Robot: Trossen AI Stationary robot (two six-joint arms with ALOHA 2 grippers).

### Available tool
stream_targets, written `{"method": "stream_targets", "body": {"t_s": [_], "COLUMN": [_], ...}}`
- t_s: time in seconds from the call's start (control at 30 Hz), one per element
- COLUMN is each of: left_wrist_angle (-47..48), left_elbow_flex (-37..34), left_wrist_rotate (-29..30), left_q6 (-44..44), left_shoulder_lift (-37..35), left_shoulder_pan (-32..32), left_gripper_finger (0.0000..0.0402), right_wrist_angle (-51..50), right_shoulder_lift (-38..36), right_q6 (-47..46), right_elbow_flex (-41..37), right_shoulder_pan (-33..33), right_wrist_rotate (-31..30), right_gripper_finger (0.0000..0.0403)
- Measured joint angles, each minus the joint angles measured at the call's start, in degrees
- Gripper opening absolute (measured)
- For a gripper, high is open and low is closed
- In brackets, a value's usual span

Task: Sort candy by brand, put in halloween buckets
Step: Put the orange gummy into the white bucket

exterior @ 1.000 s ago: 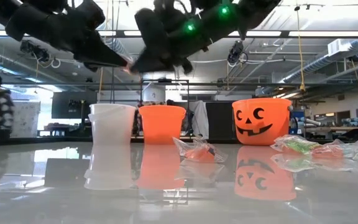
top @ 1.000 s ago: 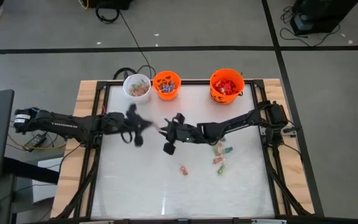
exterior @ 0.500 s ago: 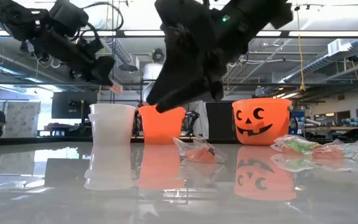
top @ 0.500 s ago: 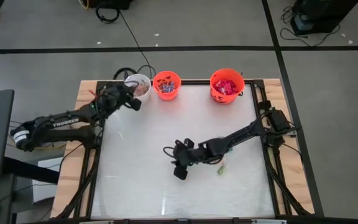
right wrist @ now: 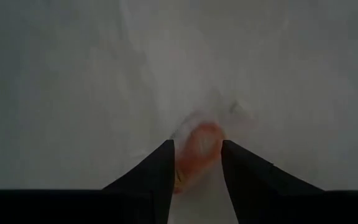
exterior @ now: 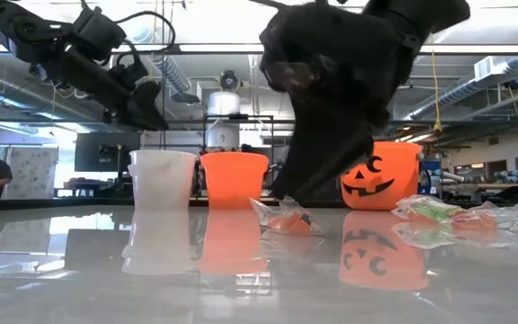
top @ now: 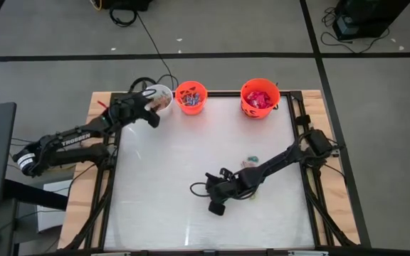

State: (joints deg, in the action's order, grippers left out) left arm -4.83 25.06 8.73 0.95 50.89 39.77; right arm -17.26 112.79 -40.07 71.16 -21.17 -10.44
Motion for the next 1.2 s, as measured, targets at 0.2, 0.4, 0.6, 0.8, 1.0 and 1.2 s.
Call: {"method": "stream_targets", "body": {"t_s": [0.2, 0.4, 0.6, 0.8, 1.0, 1.2], "left_wrist_angle": [0.41, 0.78, 0.71, -0.18, -1.51, -2.81], "left_elbow_flex": [0.0, 0.0, 0.01, 0.07, 0.07, 0.07], "left_wrist_rotate": [-6.19, -9.08, -18.59, -19.89, -22.55, -22.56], "left_q6": [1.37, -0.23, 2.01, 8.58, 10.04, 10.32], "left_shoulder_lift": [0.0, 0.02, 0.02, 0.06, 0.07, 0.07], "left_shoulder_pan": [-6.33, -15.27, -20.32, -20.71, -20.72, -20.72], "left_gripper_finger": [0.0218, 0.0212, 0.0208, 0.0208, 0.0208, 0.0208], "right_wrist_angle": [1.38, 3.6, 14.19, 26.48, 36.35, 44.3], "right_shoulder_lift": [3.35, 3.36, 2.38, 2.45, 2.45, 2.43], "right_q6": [2.18, 9.13, 25.73, 43.07, 55.19, 64.01], "right_elbow_flex": [0.16, -0.02, -0.07, -0.04, -0.04, -0.02], "right_shoulder_pan": [-0.01, 0.53, 2.68, 7.45, 11.91, 14.47], "right_wrist_rotate": [2.43, -4.61, -18.05, -26.31, -25.63, -23.12], "right_gripper_finger": [0.0139, 0.004, 0.0013, 0.0008, 0.0006, 0.0007]}}
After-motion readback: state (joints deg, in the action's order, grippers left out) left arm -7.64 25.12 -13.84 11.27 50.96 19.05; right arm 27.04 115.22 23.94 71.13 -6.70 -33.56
